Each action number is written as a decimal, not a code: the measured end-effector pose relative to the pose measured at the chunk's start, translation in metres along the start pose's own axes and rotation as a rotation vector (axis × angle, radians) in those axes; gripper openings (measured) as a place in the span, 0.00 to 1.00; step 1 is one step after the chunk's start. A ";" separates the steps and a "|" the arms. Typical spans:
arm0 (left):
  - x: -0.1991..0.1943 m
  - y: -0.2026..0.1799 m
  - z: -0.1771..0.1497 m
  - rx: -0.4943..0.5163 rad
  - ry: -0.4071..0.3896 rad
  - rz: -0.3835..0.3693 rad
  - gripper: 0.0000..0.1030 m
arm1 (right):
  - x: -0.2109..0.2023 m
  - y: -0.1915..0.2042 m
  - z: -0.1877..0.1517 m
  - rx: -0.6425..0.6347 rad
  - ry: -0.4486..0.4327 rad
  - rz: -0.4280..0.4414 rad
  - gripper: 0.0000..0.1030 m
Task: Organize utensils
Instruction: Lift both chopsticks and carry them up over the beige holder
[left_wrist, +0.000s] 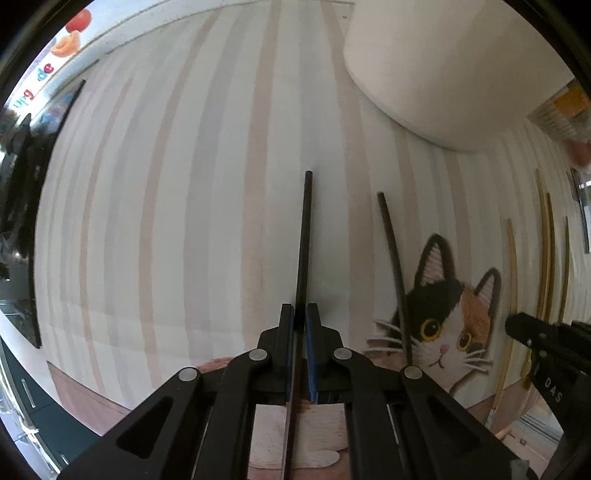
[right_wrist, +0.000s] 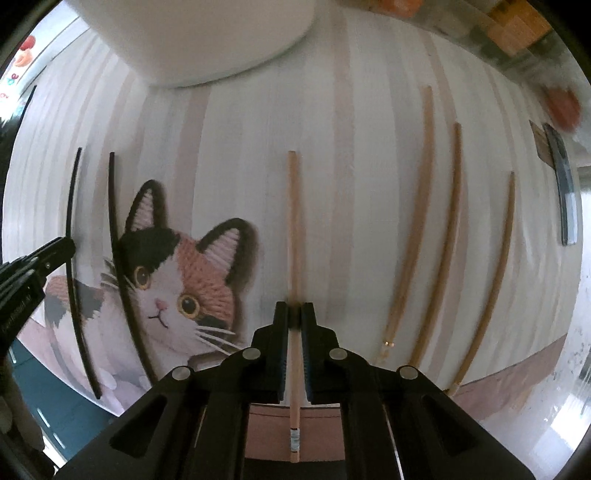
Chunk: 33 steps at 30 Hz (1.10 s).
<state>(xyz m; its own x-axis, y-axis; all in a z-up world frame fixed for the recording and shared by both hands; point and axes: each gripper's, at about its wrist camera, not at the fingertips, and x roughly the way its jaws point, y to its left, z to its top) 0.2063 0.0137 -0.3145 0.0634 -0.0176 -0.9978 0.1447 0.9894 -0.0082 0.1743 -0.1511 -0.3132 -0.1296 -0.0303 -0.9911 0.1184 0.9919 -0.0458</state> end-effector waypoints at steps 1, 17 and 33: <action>0.001 0.001 0.000 0.000 0.001 0.001 0.04 | -0.001 0.003 0.002 -0.002 0.000 -0.004 0.07; 0.008 -0.018 0.033 0.008 0.020 -0.003 0.04 | 0.003 0.021 0.025 -0.023 0.006 -0.030 0.09; 0.006 -0.022 0.040 0.021 0.000 0.004 0.03 | -0.001 -0.001 0.018 0.012 -0.019 -0.007 0.07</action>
<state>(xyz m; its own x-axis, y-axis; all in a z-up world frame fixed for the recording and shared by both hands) 0.2433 -0.0140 -0.3172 0.0640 -0.0132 -0.9979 0.1646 0.9864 -0.0025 0.1925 -0.1543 -0.3143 -0.1121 -0.0392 -0.9929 0.1296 0.9901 -0.0537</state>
